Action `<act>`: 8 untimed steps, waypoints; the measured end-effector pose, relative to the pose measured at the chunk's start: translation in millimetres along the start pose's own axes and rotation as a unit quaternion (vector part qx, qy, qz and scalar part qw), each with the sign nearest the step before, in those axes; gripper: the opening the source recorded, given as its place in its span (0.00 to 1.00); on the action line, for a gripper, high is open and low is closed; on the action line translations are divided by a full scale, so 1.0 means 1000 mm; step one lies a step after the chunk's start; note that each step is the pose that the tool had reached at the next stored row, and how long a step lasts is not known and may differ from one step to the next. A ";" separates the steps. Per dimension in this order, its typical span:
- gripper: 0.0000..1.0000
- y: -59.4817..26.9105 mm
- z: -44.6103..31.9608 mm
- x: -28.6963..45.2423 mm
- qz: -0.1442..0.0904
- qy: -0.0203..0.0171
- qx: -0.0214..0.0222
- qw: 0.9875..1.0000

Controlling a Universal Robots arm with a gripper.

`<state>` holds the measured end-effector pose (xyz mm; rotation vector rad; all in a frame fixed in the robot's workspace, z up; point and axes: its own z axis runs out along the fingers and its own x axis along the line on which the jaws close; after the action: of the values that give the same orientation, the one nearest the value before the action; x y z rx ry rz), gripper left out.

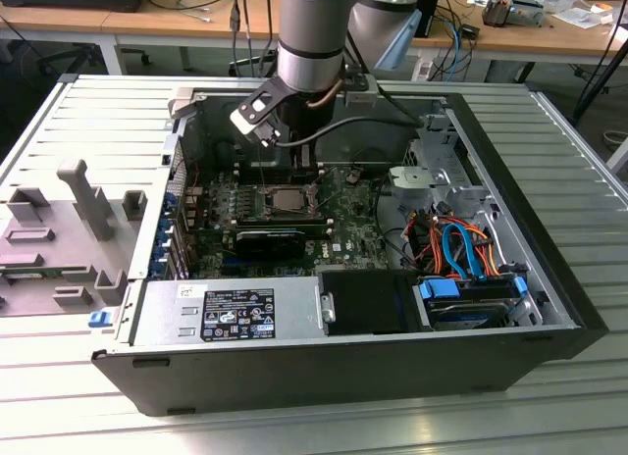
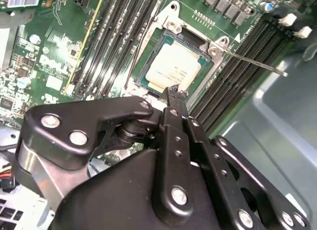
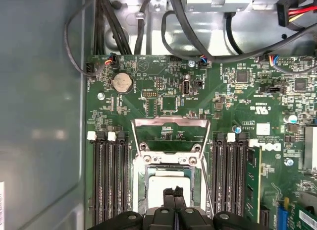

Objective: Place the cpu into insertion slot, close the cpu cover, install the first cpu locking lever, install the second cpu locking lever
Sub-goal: 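Place the cpu into insertion slot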

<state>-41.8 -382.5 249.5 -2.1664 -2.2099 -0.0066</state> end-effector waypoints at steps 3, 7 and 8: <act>0.11 -0.0001 -0.0047 0.0002 0.000 0.001 0.000 1.000; 0.11 -0.0003 -0.0107 0.0004 0.000 0.002 0.000 1.000; 0.11 -0.0003 -0.0117 0.0004 0.000 0.002 0.000 1.000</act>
<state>-41.8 -382.5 261.2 -2.1644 -2.2082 -0.0106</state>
